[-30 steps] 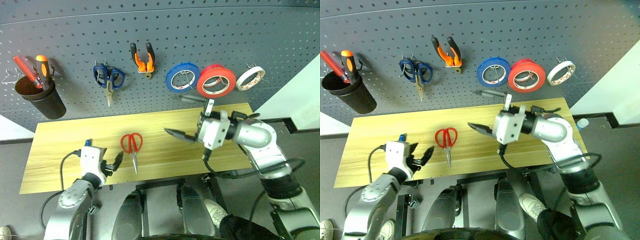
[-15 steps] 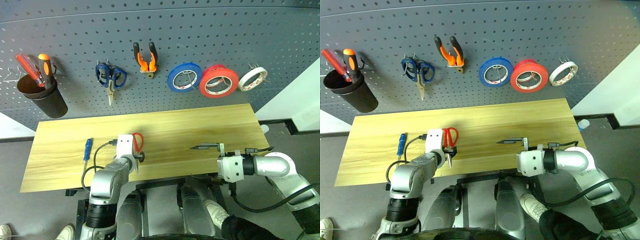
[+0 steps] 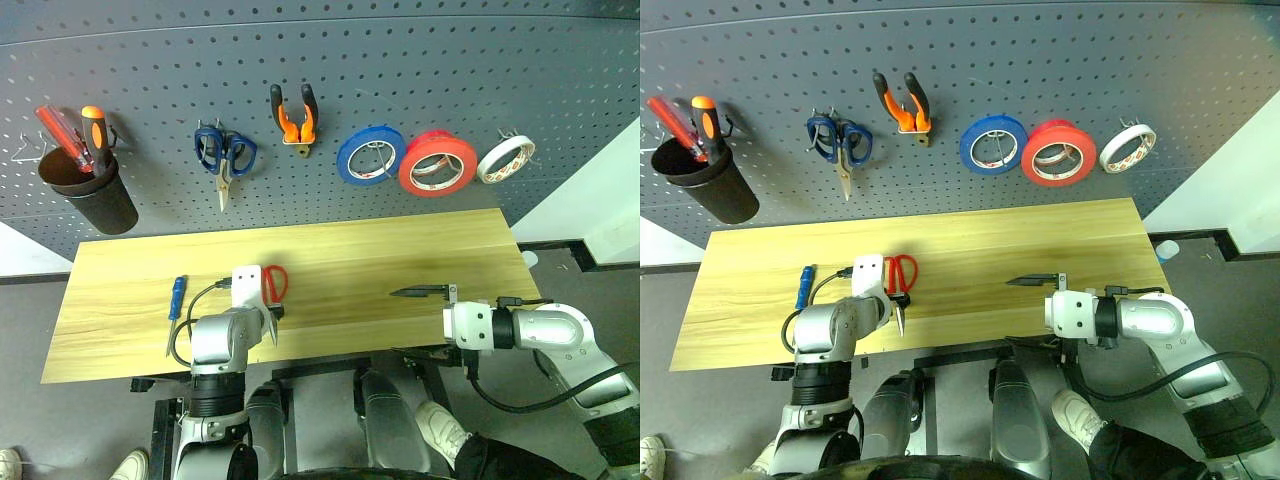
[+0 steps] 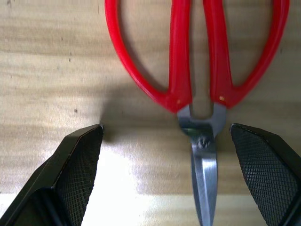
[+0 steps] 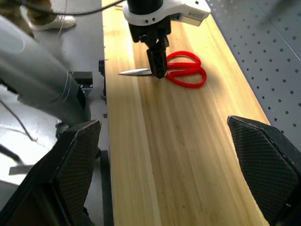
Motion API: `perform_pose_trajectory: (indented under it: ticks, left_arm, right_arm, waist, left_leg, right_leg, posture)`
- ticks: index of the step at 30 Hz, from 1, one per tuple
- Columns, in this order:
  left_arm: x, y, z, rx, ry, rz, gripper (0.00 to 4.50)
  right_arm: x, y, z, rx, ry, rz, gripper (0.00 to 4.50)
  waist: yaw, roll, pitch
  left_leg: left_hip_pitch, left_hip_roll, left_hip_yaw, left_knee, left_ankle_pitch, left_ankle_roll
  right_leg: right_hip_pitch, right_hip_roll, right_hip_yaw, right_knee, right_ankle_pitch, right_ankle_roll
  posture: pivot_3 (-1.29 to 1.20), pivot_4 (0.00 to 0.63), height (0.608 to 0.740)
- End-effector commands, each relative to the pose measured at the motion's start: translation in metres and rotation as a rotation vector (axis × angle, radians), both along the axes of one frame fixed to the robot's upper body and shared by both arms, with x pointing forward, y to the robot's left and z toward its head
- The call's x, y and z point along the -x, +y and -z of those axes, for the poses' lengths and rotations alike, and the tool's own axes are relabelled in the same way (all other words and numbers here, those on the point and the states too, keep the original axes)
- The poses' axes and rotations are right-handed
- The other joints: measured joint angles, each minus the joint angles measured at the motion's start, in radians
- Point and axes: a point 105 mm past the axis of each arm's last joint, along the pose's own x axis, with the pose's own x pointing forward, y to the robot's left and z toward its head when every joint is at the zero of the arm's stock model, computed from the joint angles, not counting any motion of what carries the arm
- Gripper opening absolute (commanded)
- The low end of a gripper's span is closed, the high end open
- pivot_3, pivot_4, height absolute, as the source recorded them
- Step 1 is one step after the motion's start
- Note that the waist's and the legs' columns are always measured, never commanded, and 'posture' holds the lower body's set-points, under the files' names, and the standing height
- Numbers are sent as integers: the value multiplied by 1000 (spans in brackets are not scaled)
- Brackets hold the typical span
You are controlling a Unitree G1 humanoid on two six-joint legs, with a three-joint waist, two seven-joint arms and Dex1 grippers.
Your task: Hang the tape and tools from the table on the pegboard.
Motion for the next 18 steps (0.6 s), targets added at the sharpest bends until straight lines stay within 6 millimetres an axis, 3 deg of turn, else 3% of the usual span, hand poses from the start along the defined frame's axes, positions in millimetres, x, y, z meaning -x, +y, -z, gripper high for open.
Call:
perform_pose_trajectory:
  ticks: [1,2,5,14,18]
  left_arm:
    - [3,-5,10,24,43,5,4488]
    - [4,-5,11,19,50,9,4488]
    - [5,-6,13,16,68,-5,3875]
    - [7,-3,16,-7,97,-24,994]
    - [6,-3,15,-8,93,-23,991]
  right_arm:
    - [0,3,-14,-44,-41,1,4500]
    - [-1,3,-14,-43,-44,3,4500]
    - [-2,3,-16,-43,-54,8,4500]
    - [-7,5,-20,-59,-79,18,4500]
    - [-7,6,-20,-62,-84,20,4500]
  waist:
    - [0,0,0]
    - [0,0,0]
    - [0,0,-1]
    - [0,1,-3]
    - [0,1,-4]
  left_leg:
    - [0,0,0,0,0,0]
    - [0,0,0,0,0,0]
    - [1,0,0,1,0,0]
    - [2,-2,0,1,0,0]
    - [2,-2,0,2,0,0]
  right_leg:
    - [0,0,0,0,0,0]
    - [1,0,0,0,0,0]
    - [2,0,0,0,0,0]
    - [3,-2,0,0,1,2]
    - [4,-2,0,0,1,2]
  posture:
    - [-89,225,730]
    - [-94,223,730]
    - [-98,221,730]
    - [-100,215,730]
    - [-102,212,730]
